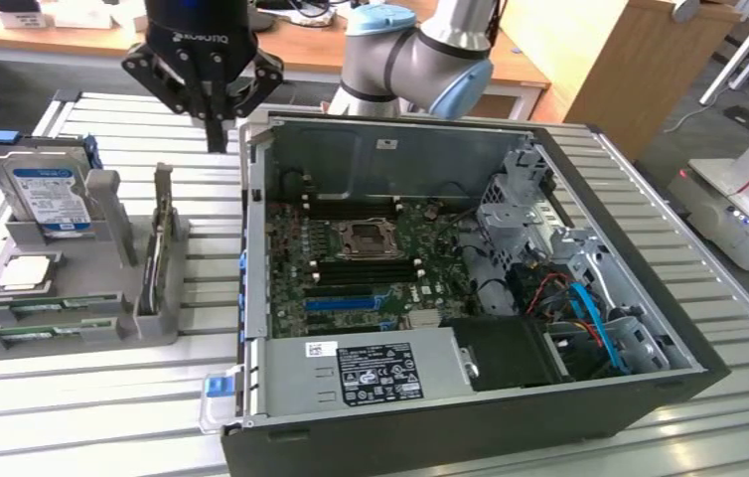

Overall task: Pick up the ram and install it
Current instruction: 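Reach for the ram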

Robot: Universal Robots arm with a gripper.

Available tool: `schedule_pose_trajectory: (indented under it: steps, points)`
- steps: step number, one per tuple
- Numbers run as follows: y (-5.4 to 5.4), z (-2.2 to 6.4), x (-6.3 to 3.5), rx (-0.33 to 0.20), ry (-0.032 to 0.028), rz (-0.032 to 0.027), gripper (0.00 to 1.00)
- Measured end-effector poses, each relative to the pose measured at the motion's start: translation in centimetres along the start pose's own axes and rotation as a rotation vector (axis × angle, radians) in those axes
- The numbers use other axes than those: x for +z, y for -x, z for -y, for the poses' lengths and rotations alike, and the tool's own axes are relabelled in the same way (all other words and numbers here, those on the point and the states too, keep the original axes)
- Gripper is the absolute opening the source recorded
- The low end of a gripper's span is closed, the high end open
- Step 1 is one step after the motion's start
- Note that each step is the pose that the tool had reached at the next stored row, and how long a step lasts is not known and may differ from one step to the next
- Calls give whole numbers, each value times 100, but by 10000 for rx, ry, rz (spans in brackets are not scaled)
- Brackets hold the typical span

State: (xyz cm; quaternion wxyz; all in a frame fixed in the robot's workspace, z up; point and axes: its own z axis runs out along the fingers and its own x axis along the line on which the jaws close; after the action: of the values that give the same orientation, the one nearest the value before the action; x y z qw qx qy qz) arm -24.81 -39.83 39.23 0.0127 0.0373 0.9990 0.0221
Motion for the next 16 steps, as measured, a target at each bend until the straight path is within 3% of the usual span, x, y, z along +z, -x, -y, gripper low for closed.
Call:
schedule_pose_trajectory:
  steps: [16]
  points:
    - [-541,38,-9,2,1,0,11]
